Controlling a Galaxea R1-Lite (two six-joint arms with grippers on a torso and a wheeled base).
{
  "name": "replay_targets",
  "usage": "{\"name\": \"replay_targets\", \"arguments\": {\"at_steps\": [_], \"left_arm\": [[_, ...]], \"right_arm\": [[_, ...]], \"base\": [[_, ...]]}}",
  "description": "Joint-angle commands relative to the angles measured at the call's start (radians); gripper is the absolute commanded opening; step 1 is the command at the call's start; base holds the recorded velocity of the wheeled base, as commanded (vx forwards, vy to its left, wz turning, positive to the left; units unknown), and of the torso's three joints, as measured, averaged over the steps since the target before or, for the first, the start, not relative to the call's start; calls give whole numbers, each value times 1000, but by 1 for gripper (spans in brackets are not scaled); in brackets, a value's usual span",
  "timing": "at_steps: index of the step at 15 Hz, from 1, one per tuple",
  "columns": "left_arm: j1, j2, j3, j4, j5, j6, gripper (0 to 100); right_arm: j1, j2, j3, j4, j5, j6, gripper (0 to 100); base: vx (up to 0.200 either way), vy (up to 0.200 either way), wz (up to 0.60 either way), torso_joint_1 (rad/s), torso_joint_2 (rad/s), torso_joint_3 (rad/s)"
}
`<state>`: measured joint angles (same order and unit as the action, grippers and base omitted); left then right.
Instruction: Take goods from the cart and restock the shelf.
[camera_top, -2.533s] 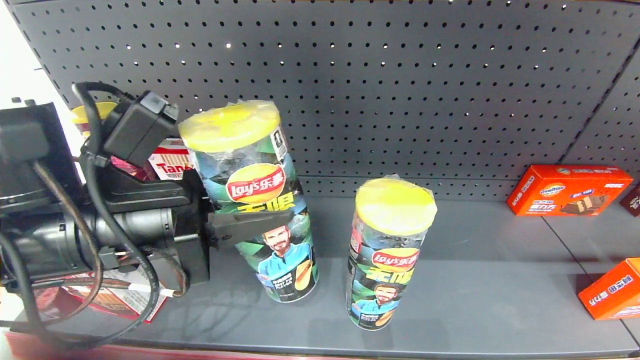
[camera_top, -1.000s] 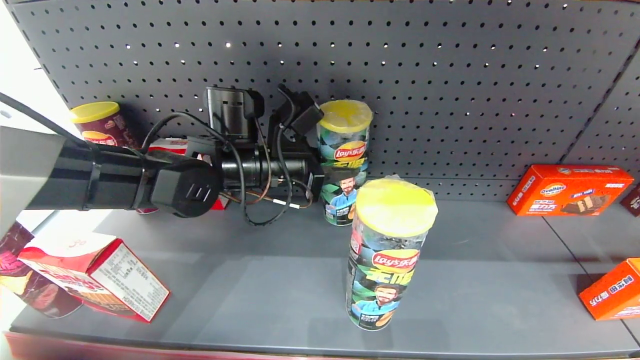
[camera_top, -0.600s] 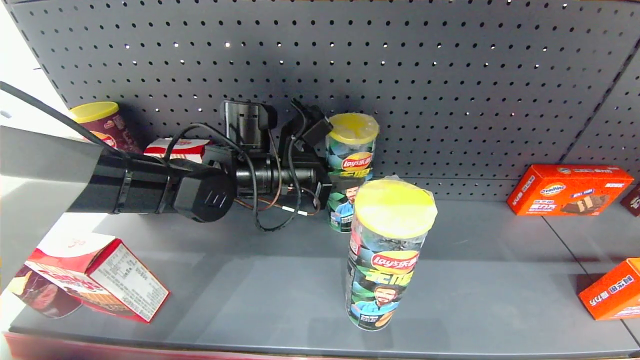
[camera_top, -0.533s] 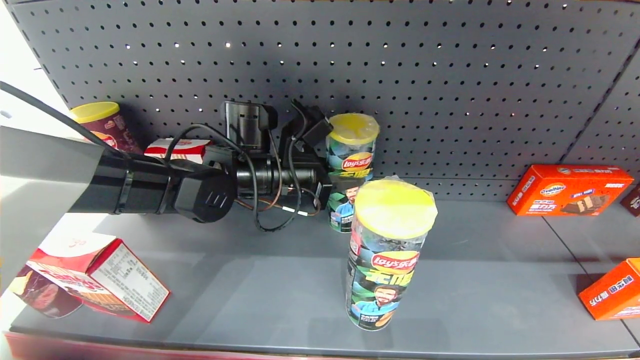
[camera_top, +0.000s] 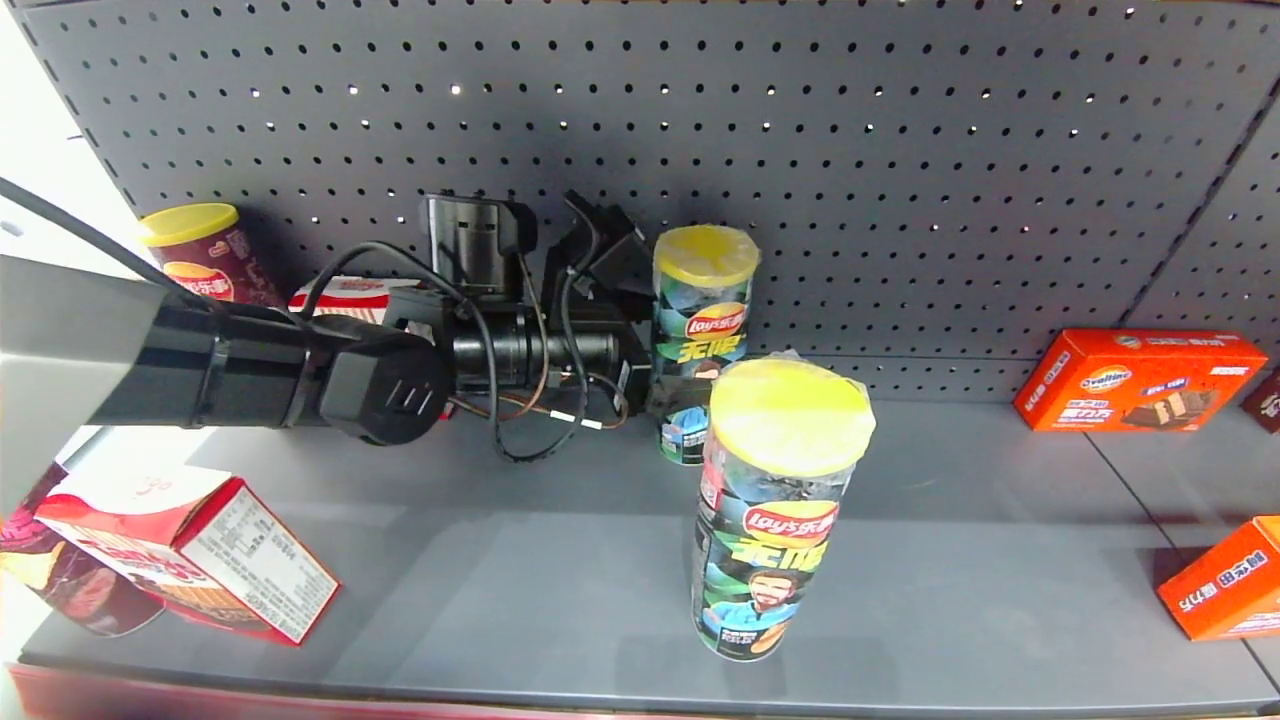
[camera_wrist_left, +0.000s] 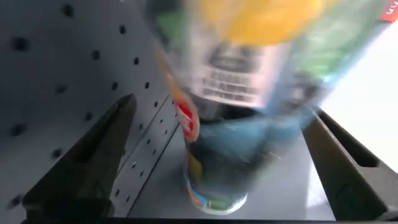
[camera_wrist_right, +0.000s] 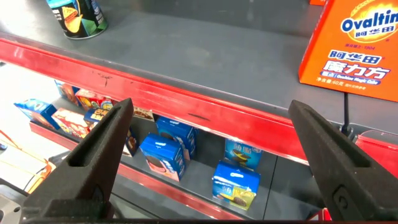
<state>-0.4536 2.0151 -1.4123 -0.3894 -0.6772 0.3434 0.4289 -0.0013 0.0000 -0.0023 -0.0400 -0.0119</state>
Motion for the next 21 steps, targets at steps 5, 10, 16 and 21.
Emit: {"name": "replay_targets", "arguments": {"at_steps": [5,10,16,21], "left_arm": [[21,-138,154,-3,96,69,100],[56,-234,243,-5,97,69,100],[69,-437,294,6,173,-41,100],[-36,-725,429,7,331,-110,100]], "right_arm": [[1,1,0,-1,0,0,100],[1,1,0,-1,0,0,100],[1,1,0,-1,0,0,100],[1,1,0,-1,0,0,100]], "base": [[0,0,0,0,0,0],[0,0,0,0,0,0],[0,0,0,0,0,0],[0,0,0,0,0,0]]}}
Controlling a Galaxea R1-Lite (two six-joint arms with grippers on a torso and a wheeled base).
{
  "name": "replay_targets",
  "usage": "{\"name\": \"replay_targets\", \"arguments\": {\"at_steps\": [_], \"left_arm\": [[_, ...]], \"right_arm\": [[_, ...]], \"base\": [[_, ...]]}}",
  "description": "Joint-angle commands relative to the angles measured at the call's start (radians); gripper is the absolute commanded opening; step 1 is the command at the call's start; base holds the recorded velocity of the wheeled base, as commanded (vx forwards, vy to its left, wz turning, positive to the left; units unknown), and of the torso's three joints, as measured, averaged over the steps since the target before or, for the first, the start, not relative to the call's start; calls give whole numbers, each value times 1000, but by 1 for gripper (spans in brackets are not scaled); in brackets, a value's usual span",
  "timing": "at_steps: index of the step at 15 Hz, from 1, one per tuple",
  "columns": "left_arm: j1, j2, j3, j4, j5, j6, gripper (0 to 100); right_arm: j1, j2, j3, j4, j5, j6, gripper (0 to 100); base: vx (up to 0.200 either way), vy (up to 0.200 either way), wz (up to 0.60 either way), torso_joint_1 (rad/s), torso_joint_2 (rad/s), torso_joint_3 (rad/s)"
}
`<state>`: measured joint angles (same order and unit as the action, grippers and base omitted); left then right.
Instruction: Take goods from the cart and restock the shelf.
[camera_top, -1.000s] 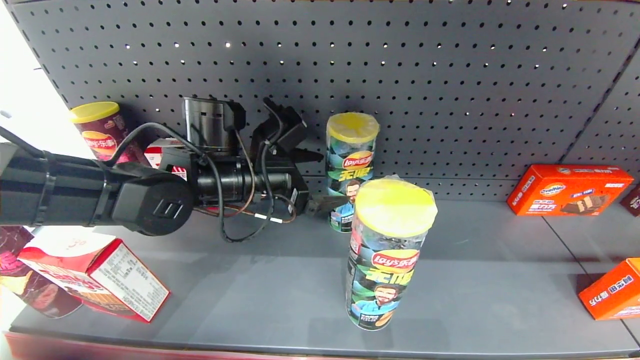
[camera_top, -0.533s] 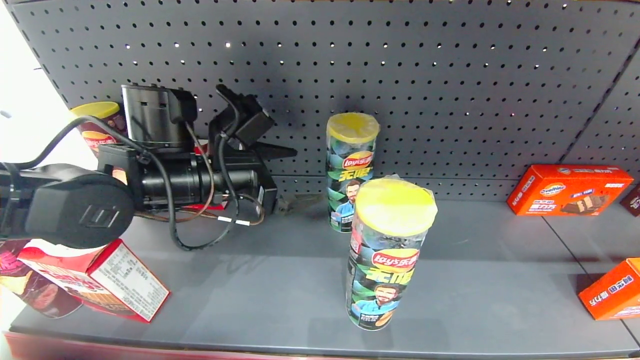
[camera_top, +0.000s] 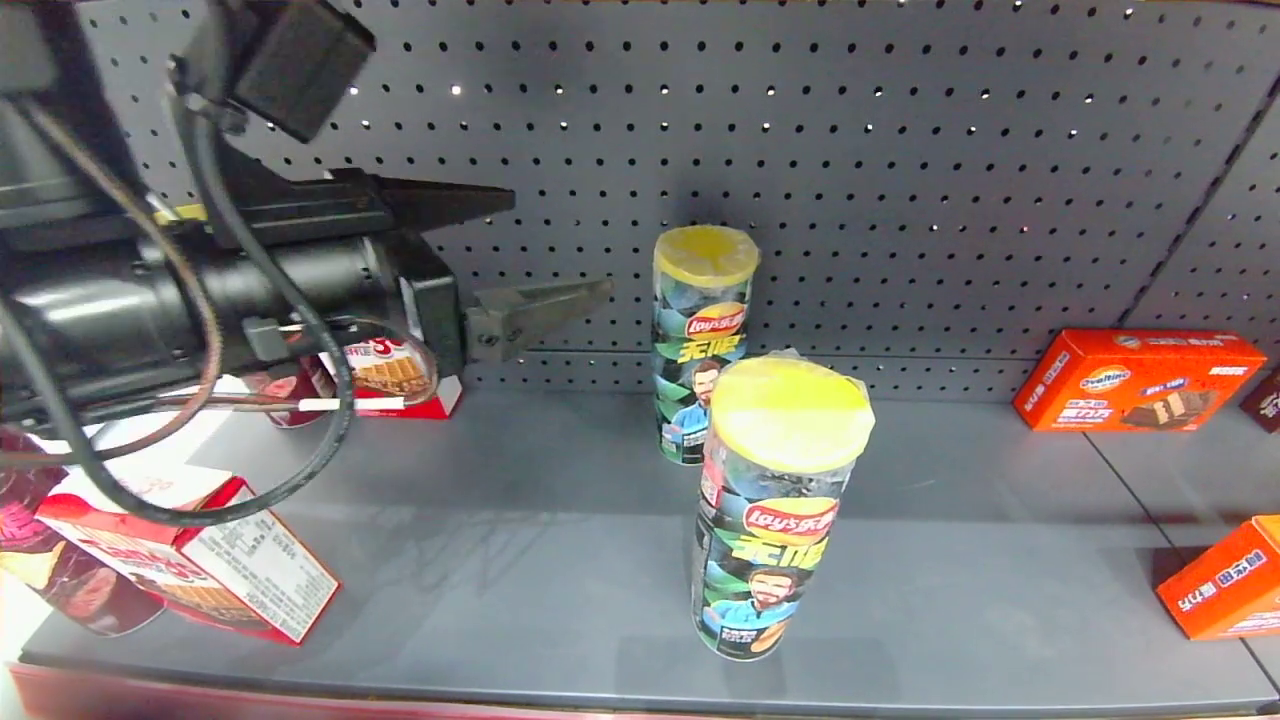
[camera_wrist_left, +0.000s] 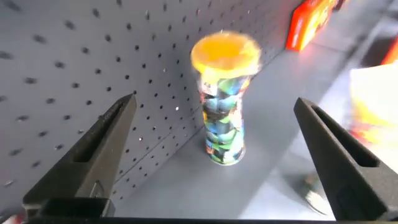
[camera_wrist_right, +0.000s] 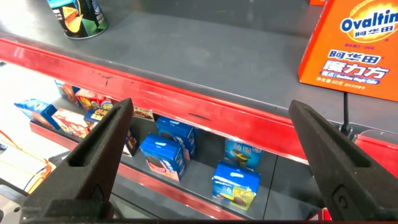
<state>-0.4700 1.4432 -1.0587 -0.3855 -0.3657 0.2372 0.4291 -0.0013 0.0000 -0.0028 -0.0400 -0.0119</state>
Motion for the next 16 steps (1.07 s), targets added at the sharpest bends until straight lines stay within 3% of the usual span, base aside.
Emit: {"name": "replay_targets", "arguments": {"at_steps": [1,3,8,10,11,13,16], "left_arm": [[-41,-218,121,4,42,-4,100],[-79,-354,230,5,99,-9,100],[-58,-719,467,20,133,-52,100],[51,-799,482,62,142,-52,100],[146,-854,522,63,140,-52,100],[275,-966,649,60,142,-55,100],[416,-1158,847,60,142,-108,100]], "right_arm": [[0,1,0,0,0,0,100],[0,1,0,0,0,0,100],[0,1,0,0,0,0,100],[0,1,0,0,0,0,100],[0,1,0,0,0,0,100],[0,1,0,0,0,0,100],[0,1,0,0,0,0,100]], "base": [[0,0,0,0,0,0],[0,0,0,0,0,0],[0,0,0,0,0,0],[0,0,0,0,0,0],[0,0,0,0,0,0],[0,0,0,0,0,0],[0,0,0,0,0,0]]}}
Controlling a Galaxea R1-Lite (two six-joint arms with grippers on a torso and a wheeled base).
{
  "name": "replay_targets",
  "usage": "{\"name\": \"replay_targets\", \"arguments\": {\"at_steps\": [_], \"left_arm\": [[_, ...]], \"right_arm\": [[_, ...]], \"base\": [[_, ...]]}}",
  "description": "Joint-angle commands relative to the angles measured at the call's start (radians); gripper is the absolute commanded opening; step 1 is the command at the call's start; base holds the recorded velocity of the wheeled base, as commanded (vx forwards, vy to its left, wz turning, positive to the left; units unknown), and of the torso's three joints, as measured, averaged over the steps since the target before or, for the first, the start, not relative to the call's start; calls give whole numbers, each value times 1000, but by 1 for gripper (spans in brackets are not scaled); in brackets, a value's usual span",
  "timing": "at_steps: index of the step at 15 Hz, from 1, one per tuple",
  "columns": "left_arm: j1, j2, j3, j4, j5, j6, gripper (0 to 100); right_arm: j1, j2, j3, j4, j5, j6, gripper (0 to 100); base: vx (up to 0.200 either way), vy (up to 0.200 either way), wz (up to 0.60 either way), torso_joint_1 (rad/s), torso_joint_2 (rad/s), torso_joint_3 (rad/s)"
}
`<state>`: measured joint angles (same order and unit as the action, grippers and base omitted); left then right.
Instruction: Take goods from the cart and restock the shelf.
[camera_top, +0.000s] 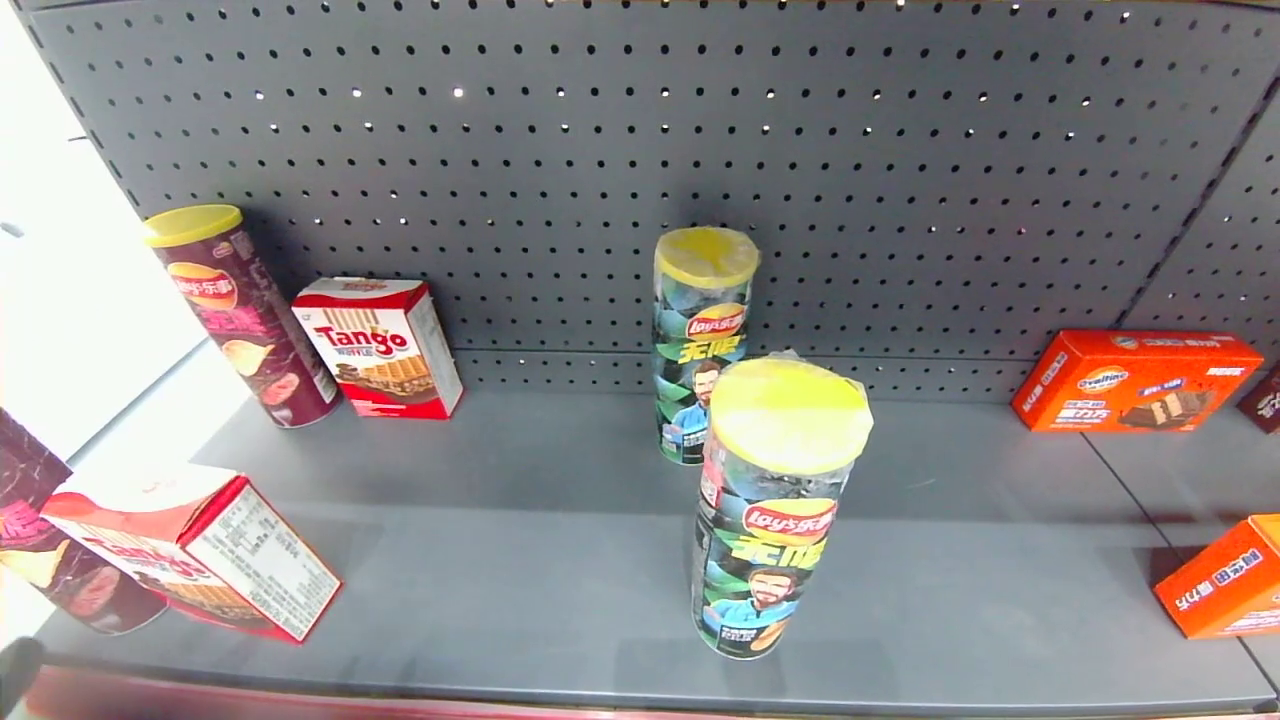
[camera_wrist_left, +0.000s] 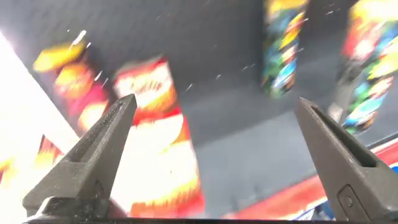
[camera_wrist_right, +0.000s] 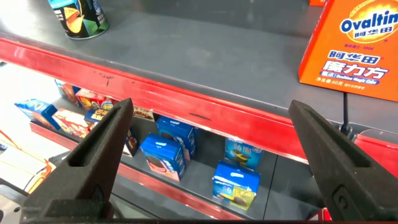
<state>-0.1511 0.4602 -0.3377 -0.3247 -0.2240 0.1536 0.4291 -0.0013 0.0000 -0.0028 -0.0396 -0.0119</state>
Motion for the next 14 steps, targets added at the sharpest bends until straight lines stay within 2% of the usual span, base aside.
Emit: {"name": "replay_targets", "arguments": {"at_steps": [1,2,4,5,7,8,9,10,14], "left_arm": [[120,-216,169,1,2,-39,100],[142,-253,207,3,3,-51,100],[174,-310,264,13,5,-54,100],[196,-385,336,21,8,-51,100],[196,-391,338,58,11,-51,100],[173,-403,338,111,11,-51,100],[140,-448,338,223,12,-45,100],[150,-459,338,271,12,-51,100],[150,-459,338,276,6,-63,100]], "right_arm": [[0,1,0,0,0,0,100],[0,1,0,0,0,0,100],[0,1,0,0,0,0,100],[0,1,0,0,0,0,100],[0,1,0,0,0,0,100],[0,1,0,0,0,0,100],[0,1,0,0,0,0,100],[0,1,0,0,0,0,100],[0,1,0,0,0,0,100]], "base": [[0,0,0,0,0,0],[0,0,0,0,0,0],[0,0,0,0,0,0],[0,0,0,0,0,0],[0,0,0,0,0,0],[0,0,0,0,0,0],[0,0,0,0,0,0],[0,0,0,0,0,0],[0,0,0,0,0,0]]}}
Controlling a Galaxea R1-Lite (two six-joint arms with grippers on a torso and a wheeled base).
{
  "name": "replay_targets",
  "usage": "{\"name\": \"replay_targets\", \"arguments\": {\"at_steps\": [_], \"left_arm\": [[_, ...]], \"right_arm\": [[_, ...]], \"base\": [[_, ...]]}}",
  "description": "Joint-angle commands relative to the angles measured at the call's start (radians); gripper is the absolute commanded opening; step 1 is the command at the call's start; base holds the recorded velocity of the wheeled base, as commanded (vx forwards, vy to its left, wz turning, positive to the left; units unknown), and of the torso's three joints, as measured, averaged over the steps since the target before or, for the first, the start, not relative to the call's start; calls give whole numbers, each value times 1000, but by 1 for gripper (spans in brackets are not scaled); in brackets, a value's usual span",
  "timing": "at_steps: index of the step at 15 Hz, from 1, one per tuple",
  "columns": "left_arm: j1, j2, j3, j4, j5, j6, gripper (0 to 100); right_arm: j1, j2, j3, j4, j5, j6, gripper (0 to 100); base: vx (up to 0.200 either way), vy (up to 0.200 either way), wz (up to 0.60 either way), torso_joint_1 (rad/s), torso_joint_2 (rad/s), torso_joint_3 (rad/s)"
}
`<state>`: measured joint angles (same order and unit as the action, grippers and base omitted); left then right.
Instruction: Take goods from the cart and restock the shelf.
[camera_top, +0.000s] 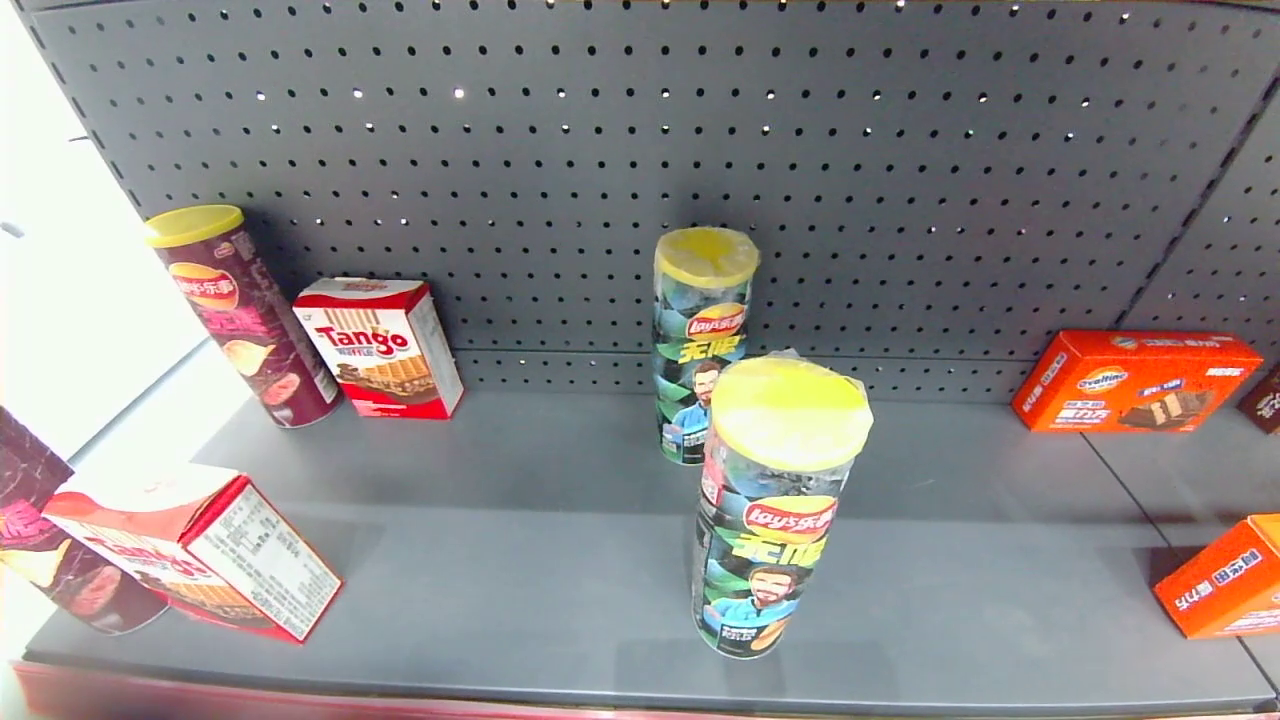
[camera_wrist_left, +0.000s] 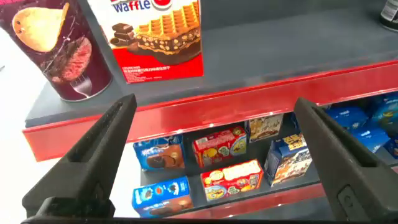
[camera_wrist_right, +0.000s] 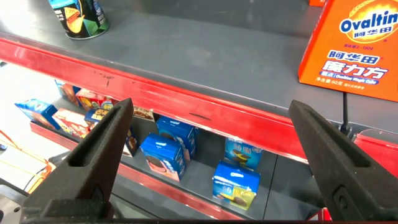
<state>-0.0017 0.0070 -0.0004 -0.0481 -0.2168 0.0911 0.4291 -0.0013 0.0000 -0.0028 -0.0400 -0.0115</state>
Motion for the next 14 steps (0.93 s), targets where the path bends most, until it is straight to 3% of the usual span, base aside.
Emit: {"name": "replay_targets", "arguments": {"at_steps": [1,2,3,5,6,7,8,12,14], "left_arm": [[0,-5,0,-1,-3,-1,100],[0,-5,-1,-1,2,-28,100],[0,-5,0,-1,-3,-82,100],[0,-5,-4,7,11,-85,100],[6,2,-13,17,80,-77,100],[6,5,-3,40,211,-36,100],[6,7,-3,56,281,-25,100],[-6,7,-3,59,182,-17,100],[-3,5,-1,56,180,-17,100]], "right_arm": [[0,1,0,0,0,-1,100],[0,1,0,0,0,-1,100],[0,1,0,0,0,-1,100],[0,1,0,0,0,-1,100],[0,1,0,0,0,-1,100],[0,1,0,0,0,-1,100],[0,1,0,0,0,-1,100],[0,1,0,0,2,-1,100],[0,1,0,0,5,-2,100]], "base": [[0,0,0,0,0,0],[0,0,0,0,0,0],[0,0,0,0,0,0],[0,0,0,0,0,0],[0,0,0,0,0,0],[0,0,0,0,0,0],[0,0,0,0,0,0],[0,0,0,0,0,0],[0,0,0,0,0,0]]}}
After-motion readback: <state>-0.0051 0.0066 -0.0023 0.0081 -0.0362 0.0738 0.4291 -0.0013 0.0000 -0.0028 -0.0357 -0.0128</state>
